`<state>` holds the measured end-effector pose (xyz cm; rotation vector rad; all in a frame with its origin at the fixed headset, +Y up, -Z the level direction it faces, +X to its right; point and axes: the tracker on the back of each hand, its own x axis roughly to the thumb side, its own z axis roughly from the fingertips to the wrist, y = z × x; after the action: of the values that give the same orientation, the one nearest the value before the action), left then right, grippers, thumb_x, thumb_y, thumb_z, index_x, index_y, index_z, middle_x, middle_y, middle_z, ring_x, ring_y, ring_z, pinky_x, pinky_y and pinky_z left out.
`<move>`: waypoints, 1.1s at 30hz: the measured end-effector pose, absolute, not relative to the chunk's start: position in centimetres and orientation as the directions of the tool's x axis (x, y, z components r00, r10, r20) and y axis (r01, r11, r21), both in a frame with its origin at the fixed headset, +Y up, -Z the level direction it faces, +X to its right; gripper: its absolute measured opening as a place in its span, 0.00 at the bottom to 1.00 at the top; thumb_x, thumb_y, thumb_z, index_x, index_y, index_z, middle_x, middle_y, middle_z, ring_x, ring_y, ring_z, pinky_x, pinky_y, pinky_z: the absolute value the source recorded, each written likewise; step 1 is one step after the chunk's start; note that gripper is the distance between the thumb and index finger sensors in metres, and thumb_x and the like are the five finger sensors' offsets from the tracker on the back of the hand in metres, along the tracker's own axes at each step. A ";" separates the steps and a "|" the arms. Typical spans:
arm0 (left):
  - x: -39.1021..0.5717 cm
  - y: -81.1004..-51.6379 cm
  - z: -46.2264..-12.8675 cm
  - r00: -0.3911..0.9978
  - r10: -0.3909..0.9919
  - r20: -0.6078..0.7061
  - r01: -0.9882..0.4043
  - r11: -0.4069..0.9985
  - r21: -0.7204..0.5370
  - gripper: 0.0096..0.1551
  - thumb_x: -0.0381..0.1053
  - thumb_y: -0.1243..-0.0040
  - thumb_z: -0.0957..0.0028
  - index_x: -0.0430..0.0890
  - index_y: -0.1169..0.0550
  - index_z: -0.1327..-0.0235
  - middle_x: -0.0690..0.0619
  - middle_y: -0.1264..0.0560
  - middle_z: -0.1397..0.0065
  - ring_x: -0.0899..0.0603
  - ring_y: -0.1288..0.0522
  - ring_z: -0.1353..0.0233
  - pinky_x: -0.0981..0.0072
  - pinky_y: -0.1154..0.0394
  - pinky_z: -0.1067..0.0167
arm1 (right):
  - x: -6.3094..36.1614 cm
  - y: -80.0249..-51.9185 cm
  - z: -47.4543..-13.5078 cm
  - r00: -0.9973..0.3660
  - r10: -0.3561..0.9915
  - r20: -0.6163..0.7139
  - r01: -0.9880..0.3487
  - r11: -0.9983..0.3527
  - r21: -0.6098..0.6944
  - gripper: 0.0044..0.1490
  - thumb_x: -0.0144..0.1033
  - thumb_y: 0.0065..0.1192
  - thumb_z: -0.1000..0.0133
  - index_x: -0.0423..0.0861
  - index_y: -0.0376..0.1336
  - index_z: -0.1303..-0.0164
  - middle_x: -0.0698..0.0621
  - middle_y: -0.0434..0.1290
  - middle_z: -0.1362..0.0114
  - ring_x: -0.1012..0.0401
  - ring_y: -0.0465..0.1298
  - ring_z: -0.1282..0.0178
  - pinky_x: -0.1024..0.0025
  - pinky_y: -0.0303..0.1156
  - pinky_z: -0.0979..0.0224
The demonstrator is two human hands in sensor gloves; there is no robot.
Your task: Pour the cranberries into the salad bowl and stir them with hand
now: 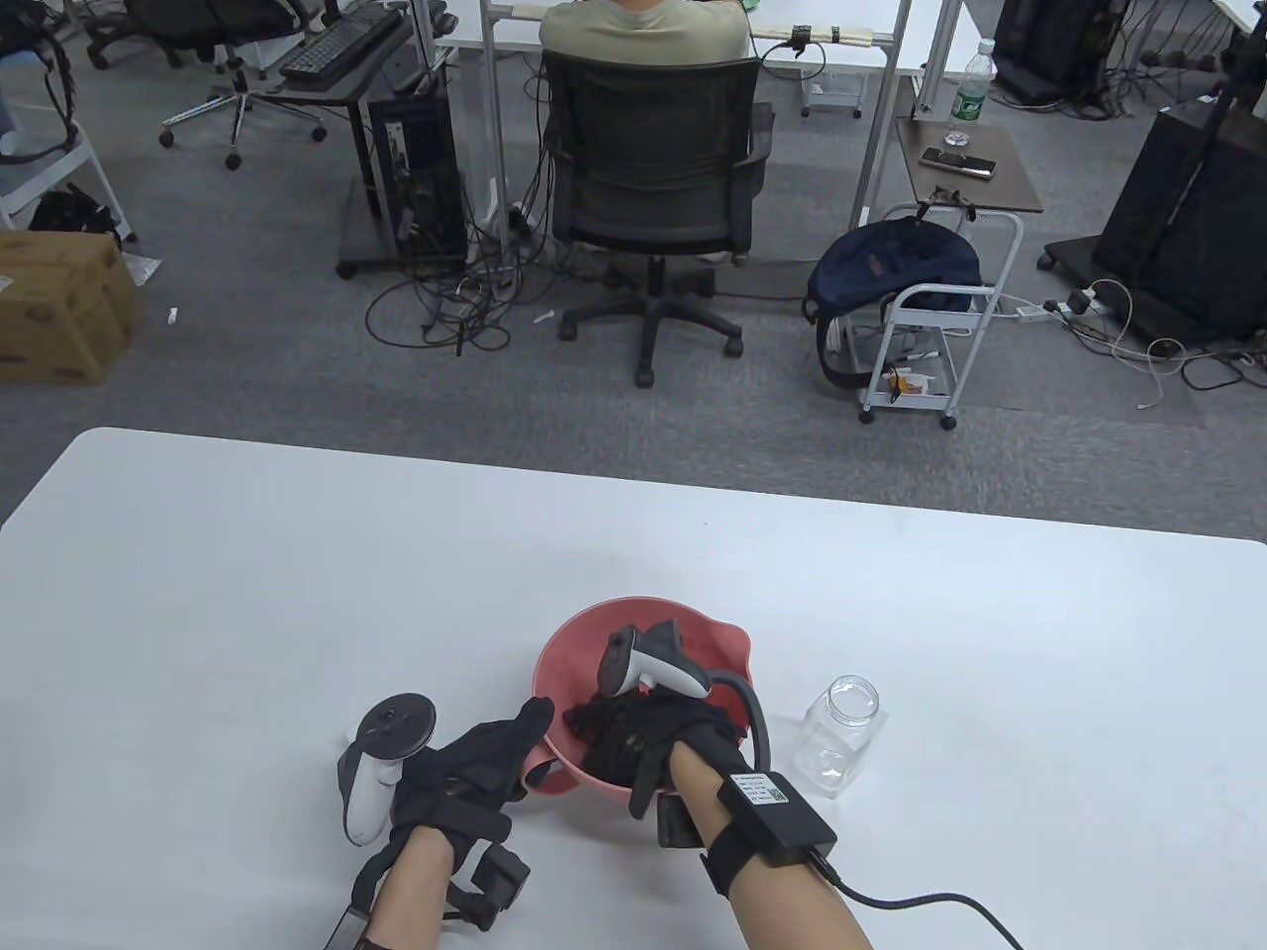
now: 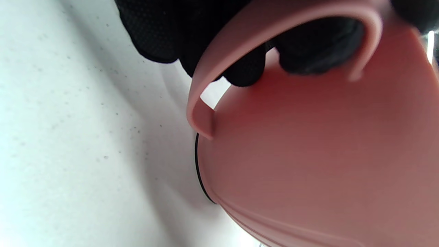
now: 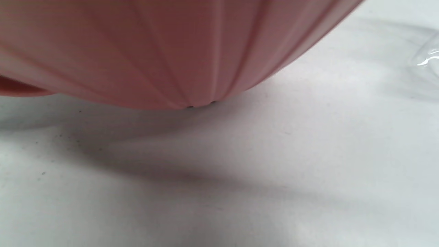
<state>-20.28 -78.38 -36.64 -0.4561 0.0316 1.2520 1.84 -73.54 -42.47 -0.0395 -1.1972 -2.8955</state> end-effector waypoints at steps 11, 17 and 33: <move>-20.2 -78.2 -36.7 0.357 0.896 -0.264 -0.911 0.272 -0.310 0.38 0.91 0.51 0.47 0.59 0.14 0.70 0.59 0.22 0.28 0.44 0.25 0.26 0.54 0.28 0.28 | 2.0 -73.4 -42.4 -1.000 0.013 0.000 -0.010 -0.718 0.696 0.46 0.80 0.51 0.47 0.85 0.37 0.22 0.68 0.36 0.08 0.55 0.54 0.09 0.64 0.68 0.15; -20.2 -78.2 -36.7 0.366 0.895 -0.256 -0.909 0.285 -0.304 0.38 0.91 0.51 0.47 0.59 0.14 0.71 0.59 0.22 0.28 0.44 0.25 0.26 0.53 0.28 0.28 | 2.1 -73.4 -42.4 -1.000 0.003 -0.009 -0.008 -0.709 0.705 0.58 0.82 0.49 0.45 0.62 0.36 0.14 0.54 0.39 0.07 0.53 0.63 0.15 0.65 0.71 0.18; -20.0 -78.4 -36.9 0.404 0.890 -0.212 -0.895 0.336 -0.295 0.41 0.91 0.55 0.48 0.58 0.14 0.74 0.58 0.21 0.29 0.44 0.23 0.27 0.53 0.27 0.28 | 2.4 -73.3 -42.5 -0.999 -0.015 -0.049 -0.023 -0.732 0.681 0.59 0.81 0.52 0.42 0.45 0.51 0.17 0.43 0.67 0.21 0.66 0.82 0.40 0.83 0.84 0.45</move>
<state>-20.04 -78.44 -36.90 -0.3934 0.0135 1.1637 2.41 -73.28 -42.45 0.0804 -1.1511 -2.9265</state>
